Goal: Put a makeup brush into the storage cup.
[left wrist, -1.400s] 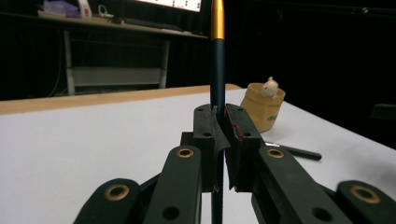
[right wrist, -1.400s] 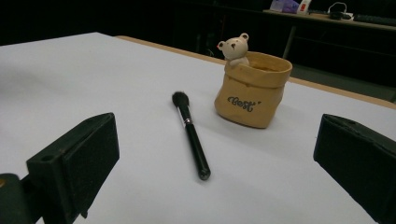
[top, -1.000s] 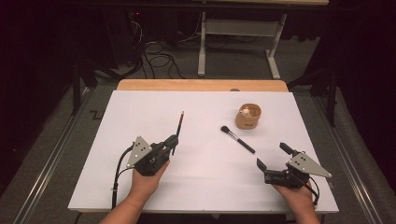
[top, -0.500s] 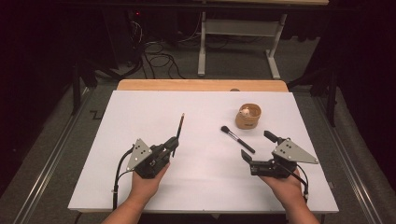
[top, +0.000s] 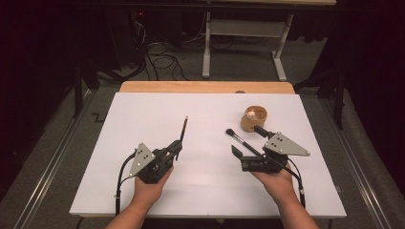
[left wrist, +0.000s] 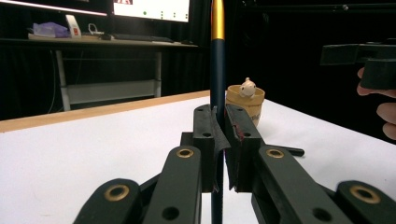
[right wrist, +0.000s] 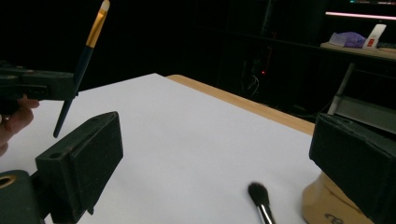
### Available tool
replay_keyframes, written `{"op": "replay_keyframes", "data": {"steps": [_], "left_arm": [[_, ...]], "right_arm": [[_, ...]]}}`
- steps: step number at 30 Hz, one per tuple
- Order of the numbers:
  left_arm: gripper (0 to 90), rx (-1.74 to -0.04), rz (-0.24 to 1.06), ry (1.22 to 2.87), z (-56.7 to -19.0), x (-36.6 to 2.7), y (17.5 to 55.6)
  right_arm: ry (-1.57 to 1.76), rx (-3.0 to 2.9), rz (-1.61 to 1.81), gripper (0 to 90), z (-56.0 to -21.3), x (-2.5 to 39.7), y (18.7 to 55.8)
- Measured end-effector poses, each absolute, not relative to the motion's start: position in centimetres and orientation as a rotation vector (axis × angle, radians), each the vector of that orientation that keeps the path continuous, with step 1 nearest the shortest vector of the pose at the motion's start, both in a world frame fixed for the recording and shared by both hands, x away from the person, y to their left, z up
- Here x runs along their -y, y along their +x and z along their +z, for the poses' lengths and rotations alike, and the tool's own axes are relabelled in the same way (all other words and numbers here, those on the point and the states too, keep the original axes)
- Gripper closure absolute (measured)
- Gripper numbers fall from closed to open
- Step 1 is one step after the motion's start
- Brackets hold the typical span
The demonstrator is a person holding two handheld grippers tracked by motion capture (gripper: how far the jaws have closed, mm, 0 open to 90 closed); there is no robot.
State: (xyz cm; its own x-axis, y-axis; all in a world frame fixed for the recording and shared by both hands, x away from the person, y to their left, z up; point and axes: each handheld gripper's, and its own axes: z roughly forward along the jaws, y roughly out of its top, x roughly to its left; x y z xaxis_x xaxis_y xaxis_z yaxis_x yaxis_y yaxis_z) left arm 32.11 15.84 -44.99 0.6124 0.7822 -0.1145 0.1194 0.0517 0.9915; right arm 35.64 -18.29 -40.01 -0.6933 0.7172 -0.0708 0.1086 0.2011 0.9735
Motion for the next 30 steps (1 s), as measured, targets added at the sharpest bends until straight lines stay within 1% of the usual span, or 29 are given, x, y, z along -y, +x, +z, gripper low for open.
{"op": "replay_keyframes", "data": {"steps": [14, 23, 30], "left_arm": [[83.7, -0.811, 0.614, 1.453, -45.1, -15.9, 31.9], [83.7, -0.806, 0.627, 1.457, -45.3, -15.5, 31.8], [83.7, -0.795, 0.632, 1.455, -45.5, -15.2, 31.5]], "right_arm": [[0.718, -1.959, 1.592, 5.2, -39.3, 14.9, 36.6], [0.705, -1.960, 1.657, 7.2, -38.1, 12.7, 37.0], [0.695, -1.997, 1.667, 7.4, -38.3, 11.9, 36.8]]}}
